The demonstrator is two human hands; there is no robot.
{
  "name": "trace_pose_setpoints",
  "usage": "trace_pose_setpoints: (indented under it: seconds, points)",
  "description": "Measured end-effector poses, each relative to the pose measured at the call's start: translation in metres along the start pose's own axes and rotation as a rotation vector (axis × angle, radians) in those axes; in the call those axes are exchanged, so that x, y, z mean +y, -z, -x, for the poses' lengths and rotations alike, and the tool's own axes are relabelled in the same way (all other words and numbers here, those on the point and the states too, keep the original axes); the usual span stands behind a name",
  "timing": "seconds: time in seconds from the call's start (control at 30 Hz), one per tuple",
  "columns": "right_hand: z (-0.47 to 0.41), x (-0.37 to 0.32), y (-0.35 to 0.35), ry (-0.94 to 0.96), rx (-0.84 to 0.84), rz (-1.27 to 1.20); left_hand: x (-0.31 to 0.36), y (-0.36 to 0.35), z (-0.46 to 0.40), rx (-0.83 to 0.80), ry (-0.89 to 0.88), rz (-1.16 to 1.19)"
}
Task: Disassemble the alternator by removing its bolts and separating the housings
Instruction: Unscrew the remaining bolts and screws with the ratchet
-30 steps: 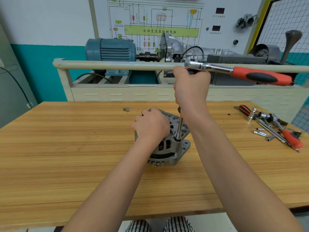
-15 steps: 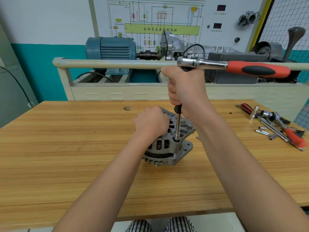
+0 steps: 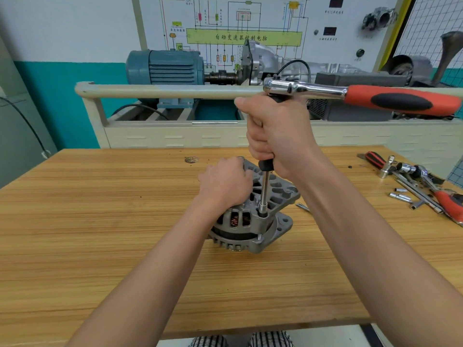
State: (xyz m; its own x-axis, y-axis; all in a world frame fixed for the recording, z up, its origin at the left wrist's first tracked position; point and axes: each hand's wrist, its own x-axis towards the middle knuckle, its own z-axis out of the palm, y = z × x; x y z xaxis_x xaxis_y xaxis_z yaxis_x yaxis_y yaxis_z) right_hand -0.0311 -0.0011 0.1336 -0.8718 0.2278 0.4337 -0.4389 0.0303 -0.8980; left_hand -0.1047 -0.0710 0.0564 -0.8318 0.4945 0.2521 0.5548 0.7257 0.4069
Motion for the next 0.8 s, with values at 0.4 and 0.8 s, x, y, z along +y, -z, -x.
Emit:
trace_pose_setpoints:
  seconds: [0.4,0.8]
  points:
    - [-0.001,0.0,0.008,0.014,-0.005,-0.069,0.001,-0.001,0.002,0.014,0.011,-0.035]
    - [0.016,-0.007,-0.017,0.099,-0.038,0.104,0.008,-0.005,0.005,0.013,0.13,-0.133]
